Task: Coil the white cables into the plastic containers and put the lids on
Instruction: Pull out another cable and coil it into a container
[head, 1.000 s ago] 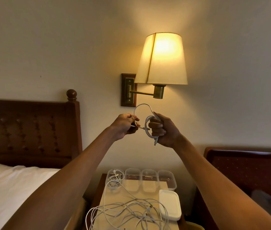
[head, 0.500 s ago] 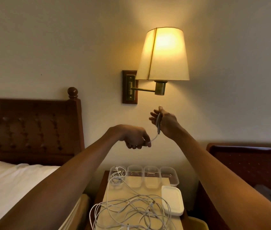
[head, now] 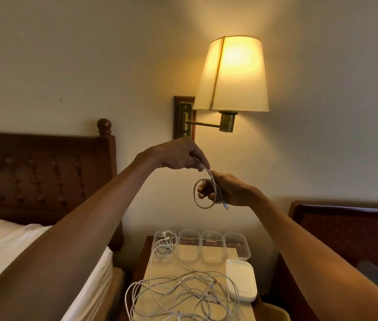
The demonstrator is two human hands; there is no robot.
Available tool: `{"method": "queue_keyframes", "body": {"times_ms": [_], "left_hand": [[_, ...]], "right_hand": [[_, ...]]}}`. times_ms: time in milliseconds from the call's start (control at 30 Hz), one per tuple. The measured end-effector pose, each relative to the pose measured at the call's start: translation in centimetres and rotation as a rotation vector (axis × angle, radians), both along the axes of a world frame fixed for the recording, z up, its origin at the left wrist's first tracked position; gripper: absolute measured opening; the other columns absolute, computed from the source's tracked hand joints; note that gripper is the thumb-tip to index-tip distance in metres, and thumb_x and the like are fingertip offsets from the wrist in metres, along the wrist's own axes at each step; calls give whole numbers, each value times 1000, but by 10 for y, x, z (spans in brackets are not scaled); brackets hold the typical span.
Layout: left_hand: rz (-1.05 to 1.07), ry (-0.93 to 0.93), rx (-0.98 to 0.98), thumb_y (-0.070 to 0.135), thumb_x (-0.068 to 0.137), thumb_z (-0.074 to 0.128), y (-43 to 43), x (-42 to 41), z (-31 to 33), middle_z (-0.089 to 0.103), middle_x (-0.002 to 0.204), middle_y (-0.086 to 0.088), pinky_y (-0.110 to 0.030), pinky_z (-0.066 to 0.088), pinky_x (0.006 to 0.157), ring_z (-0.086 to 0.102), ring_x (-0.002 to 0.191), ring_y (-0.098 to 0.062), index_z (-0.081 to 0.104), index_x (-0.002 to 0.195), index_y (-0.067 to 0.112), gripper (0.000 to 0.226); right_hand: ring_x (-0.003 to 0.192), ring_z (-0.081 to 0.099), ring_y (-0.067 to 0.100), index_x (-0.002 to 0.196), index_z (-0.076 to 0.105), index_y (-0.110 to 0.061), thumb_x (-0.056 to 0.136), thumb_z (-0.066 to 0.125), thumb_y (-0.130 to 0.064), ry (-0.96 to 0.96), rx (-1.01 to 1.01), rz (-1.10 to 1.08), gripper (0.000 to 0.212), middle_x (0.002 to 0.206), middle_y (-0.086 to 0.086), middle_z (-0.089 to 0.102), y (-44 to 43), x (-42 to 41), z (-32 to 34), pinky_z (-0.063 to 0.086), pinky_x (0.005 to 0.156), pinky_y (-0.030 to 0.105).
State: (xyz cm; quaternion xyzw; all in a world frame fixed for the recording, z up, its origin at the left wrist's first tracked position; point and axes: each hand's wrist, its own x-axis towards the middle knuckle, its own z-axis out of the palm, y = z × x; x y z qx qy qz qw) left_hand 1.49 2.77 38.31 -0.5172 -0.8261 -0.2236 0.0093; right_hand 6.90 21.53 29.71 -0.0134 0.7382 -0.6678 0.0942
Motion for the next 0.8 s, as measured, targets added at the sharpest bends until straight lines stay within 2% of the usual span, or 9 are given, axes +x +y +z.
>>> {"method": "queue_keyframes", "body": {"times_ms": [133,300,400,467,533,600,733,800], "left_hand": [[20,-48,152,16,91,69,-6,-8,-12,73,93,2,-33,54,76,63,88,-23,77,107,20,18],[75,-19,189,14,92,68,-11,-16,-21,71,92,4,-27,54,73,63,86,-14,76,105,17,16],[121,27,252,14,94,65,-10,-19,-29,68,92,5,-33,54,77,62,86,-12,74,104,16,14],[156,65,322,15,96,62,-5,-19,-34,66,92,6,-31,51,77,61,88,-11,72,104,17,13],[194,53,344,17,98,58,1,-18,-40,64,96,4,-27,48,76,62,95,-16,67,104,19,11],[216,-106,327,25,100,56,4,-16,-47,63,105,0,-30,51,80,62,102,-21,62,109,22,11],[81,-783,437,48,90,62,-2,-16,-62,58,128,-10,-50,50,99,58,116,-28,50,131,20,51],[-4,-851,434,46,87,65,-4,-18,-71,62,126,-15,-50,50,100,59,118,-30,54,132,14,56]], "right_hand": [[59,50,15,85,60,-6,101,24,-55,-5,-103,12,63,74,8,63,-6,-3,-1,40,57,24],[51,27,9,70,53,-13,97,24,-65,-26,-322,109,65,61,-2,35,-5,-9,3,25,49,21],[50,25,7,71,50,-15,101,33,-52,-10,-397,144,51,61,-4,33,-5,-9,4,27,47,18],[49,27,6,74,49,-14,102,33,-47,6,-449,177,46,60,-4,35,-6,-9,4,29,45,17],[47,27,6,73,50,-14,103,32,-44,14,-499,184,46,59,-4,34,-6,-9,4,27,43,18],[47,26,7,70,49,-15,104,31,-41,50,-514,178,47,59,-4,33,-4,-9,4,24,43,19],[49,26,7,70,45,-16,104,31,-41,75,-562,139,44,61,-4,31,2,-5,5,24,44,20],[49,26,7,70,44,-17,104,30,-42,75,-568,122,45,60,-4,31,3,-2,6,24,43,20]]}}
